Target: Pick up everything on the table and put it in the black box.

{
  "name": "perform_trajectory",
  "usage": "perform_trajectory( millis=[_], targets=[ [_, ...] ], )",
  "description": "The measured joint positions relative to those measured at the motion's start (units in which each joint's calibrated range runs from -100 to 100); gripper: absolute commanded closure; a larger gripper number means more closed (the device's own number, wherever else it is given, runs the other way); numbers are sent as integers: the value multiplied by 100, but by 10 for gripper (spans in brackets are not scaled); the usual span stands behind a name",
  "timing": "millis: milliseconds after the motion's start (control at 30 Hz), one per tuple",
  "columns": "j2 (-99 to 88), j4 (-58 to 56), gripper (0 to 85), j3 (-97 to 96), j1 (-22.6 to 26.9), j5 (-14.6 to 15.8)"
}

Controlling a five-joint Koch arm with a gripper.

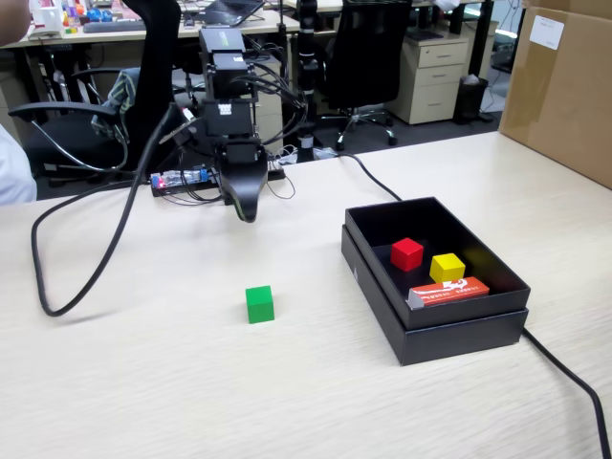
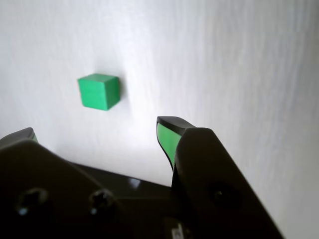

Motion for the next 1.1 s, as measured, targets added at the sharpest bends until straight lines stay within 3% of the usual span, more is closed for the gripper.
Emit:
perform_trajectory(
  millis=[300, 1100],
  targets=[
    [3042, -434, 383, 1753, -24, -5],
    [6188, -1278, 434, 4226, 0, -10]
  ],
)
